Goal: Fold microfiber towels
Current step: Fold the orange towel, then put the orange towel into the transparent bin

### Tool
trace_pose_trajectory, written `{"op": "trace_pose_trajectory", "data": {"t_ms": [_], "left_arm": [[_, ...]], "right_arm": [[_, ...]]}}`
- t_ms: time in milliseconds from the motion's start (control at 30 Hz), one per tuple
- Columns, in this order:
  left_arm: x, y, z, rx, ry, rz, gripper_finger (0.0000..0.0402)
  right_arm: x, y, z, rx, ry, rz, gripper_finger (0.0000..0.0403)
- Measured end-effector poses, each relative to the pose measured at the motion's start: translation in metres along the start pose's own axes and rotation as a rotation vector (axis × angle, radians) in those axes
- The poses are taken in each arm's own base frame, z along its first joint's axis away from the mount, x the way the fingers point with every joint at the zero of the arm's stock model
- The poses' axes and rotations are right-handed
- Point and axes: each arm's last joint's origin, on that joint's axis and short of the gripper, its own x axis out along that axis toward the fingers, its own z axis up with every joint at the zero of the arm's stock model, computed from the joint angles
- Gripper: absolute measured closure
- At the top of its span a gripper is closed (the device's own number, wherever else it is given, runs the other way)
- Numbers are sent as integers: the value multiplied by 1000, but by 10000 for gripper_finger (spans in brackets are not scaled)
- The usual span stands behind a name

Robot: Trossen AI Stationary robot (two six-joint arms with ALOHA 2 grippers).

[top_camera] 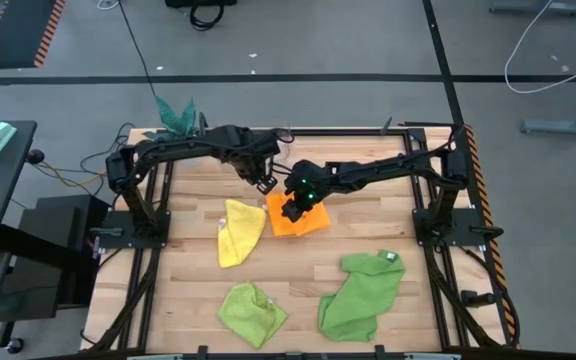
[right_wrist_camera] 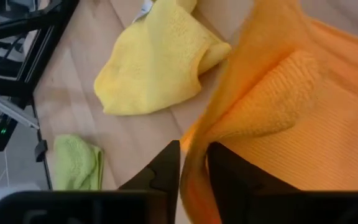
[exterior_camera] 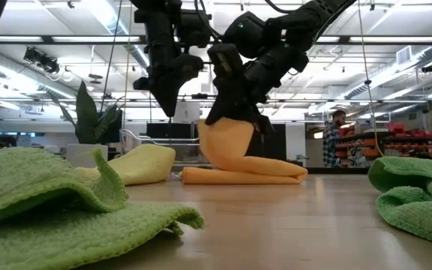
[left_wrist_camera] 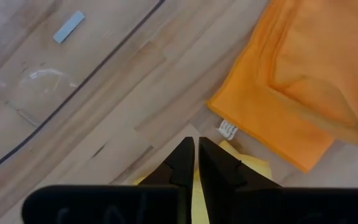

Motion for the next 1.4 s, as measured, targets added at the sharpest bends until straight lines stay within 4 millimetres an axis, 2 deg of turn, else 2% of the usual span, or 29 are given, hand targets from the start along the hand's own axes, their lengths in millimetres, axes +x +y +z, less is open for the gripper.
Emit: {"op": "trace_pose_trajectory", "data": {"t_ms": [267, 600, 733, 900, 1400], "left_arm": [[0, 1, 1, -4, -6, -2, 383], [0, 1, 1, -4, -6, -2, 373], [0, 0, 1, -1, -5, -2, 375], [0, 0, 0, 1, -3, -2, 383], [-1, 0, 2, 22, -28, -14, 382]], "right_arm": [[-4, -9, 8, 16, -33, -26, 269], [-8, -13, 17, 14, -67, 12, 265], [-19, -22, 16, 64, -23, -61, 266], [-34, -37, 6, 113, 28, -306, 266], [-31, -44, -2, 108, 79, -398, 284]]}}
